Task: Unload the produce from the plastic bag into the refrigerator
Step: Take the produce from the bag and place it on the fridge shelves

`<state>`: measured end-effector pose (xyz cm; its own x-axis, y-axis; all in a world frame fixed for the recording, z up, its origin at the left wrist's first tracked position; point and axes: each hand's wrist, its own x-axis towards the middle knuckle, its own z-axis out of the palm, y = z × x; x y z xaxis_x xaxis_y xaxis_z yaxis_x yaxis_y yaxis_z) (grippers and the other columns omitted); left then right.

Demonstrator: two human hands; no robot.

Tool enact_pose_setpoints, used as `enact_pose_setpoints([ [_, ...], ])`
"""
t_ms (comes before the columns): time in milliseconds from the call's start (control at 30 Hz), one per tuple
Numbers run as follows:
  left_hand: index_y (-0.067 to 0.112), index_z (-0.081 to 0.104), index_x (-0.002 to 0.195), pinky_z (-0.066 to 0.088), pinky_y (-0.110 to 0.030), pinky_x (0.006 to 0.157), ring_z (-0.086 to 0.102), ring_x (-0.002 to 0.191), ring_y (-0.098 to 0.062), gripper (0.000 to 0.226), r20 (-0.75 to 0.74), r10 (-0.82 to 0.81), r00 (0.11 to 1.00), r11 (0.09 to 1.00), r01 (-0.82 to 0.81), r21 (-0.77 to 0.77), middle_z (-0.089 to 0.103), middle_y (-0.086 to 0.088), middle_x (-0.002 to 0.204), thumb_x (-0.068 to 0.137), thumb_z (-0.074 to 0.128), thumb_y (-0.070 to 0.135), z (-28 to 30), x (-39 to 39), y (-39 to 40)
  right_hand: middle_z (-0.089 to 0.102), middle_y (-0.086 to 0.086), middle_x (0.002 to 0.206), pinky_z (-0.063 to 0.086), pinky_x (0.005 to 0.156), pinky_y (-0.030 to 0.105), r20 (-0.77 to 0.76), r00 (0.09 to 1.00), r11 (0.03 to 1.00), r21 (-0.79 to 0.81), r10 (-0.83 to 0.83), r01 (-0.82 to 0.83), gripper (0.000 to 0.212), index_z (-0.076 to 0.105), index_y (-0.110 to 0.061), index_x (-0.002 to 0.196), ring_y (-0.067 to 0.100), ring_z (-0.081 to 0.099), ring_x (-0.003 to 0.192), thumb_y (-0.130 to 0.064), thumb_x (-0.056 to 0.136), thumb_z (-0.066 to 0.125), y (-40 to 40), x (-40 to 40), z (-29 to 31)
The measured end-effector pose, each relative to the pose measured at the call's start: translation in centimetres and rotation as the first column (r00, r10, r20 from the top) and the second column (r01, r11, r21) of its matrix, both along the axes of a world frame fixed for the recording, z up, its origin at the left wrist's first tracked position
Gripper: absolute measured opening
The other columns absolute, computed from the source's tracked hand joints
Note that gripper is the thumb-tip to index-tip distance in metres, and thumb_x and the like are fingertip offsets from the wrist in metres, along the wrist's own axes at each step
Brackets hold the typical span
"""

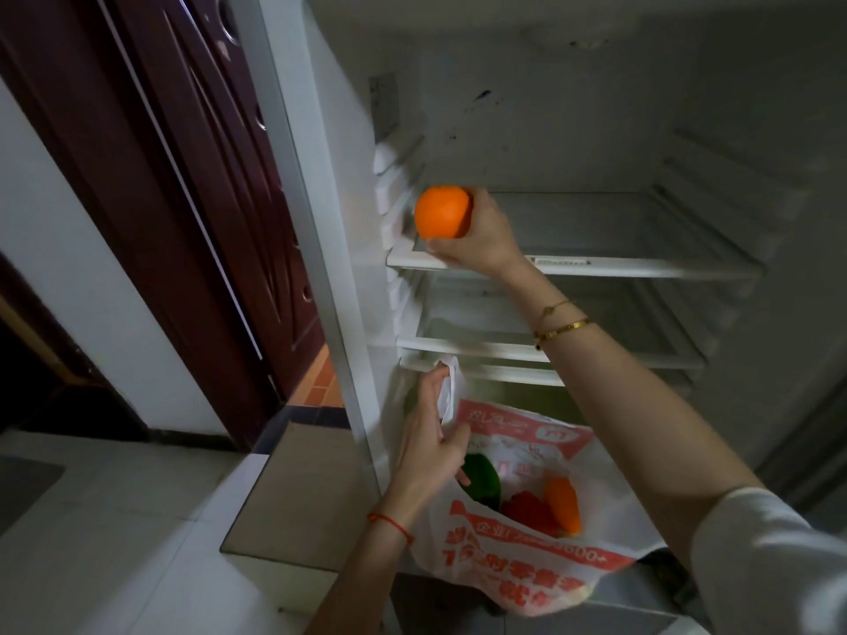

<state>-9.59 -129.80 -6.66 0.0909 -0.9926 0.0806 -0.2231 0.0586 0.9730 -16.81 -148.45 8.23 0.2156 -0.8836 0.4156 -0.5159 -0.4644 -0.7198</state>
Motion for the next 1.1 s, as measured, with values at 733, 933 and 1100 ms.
enact_pose_setpoints([
  [733,0.047,0.030,0.137,0.059,-0.037,0.056,0.064,0.102,-0.029,0.070,-0.047,-0.074,0.996,0.996,0.071,-0.062,0.029,0.007,0.152,0.091,0.053,0.000,-1.1,-1.1,2.0,0.072,-0.002,0.088,0.047,0.067,0.016,-0.347,0.934,0.934,0.354,0.081,0.051,0.011,0.072,-0.013,0.092,0.003,0.062,0.071,-0.022,0.085,0.073,13.2,-14.2,-15.7],
  [933,0.045,0.030,0.139,0.050,-0.060,0.093,0.048,0.130,-0.037,0.070,0.016,-0.066,0.998,0.993,0.067,-0.096,0.030,0.014,0.153,0.087,0.056,0.005,-1.2,-1.6,2.3,0.064,0.007,0.123,0.046,0.088,0.027,-0.651,0.741,0.864,0.456,0.161,0.213,0.033,0.060,-0.010,0.121,0.024,0.062,0.110,-0.026,0.092,0.060,12.5,-15.0,-23.5],
  [1100,0.043,0.026,0.141,0.055,-0.061,0.082,0.052,0.128,-0.034,0.072,0.037,-0.075,0.997,0.992,0.078,-0.102,0.033,0.005,0.152,0.089,0.056,0.005,-1.6,-1.8,2.6,0.043,0.010,0.145,0.038,0.105,0.042,-0.875,0.452,0.899,0.328,0.174,0.289,0.052,0.038,-0.013,0.144,0.030,0.044,0.131,-0.033,0.097,0.045,12.5,-15.7,-27.8],
])
